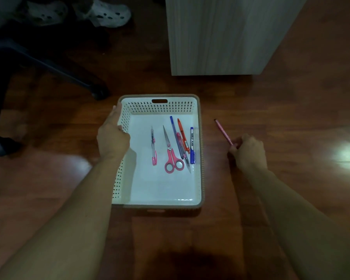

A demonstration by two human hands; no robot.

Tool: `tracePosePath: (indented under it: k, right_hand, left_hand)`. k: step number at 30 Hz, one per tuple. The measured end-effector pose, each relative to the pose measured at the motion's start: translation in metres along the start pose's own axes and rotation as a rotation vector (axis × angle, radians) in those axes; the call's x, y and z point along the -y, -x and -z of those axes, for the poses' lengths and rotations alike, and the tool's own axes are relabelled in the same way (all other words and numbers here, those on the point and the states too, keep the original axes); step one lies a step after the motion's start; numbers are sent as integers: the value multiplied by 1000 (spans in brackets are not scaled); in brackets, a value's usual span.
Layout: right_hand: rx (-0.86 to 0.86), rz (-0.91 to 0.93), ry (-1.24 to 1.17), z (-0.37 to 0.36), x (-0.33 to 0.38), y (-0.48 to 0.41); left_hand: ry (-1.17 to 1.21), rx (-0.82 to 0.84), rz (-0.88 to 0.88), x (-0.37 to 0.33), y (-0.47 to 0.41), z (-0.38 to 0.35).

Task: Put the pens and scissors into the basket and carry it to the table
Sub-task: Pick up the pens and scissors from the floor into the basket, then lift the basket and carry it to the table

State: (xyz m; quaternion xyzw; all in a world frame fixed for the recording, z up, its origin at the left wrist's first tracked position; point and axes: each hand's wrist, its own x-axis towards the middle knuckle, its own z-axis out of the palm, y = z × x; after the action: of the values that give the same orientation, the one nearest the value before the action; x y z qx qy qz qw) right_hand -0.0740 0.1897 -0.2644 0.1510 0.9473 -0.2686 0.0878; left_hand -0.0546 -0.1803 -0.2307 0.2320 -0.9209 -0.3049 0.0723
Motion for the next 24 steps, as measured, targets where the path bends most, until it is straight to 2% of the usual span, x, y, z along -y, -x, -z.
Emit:
tracePosePath:
  k: [4,6,8,12,16,18,20,22,24]
  right_hand:
    - [-2,-141,-279,23,24,-1]
    - [-10,-74,-393,36,43,0]
    - [6,86,-420,50,65,7]
    - [131,356,-323,61,100,22]
    - [294,482,-67,49,108,32]
    - [257,457,104,44,102,36]
    - [139,404,160,43,92,38]
    - [22,338,180,44,83,39]
    - [12,205,260,48,73,36]
  left_hand:
    - [34,36,49,-4,2,3]
    - [32,90,73,-8,-1,2]
    - [-3,147,102,-15,-3,1]
    - [6,257,273,-38,0,-9]
    - [-48,308,488,-62,3,-17]
    - [-45,231,439,-67,5,-18]
    - [-20,165,234,-64,4,-20]
    - [-106,160,58,-59,-3,-21]
    - [-156,146,-16,-57,-8,-22]
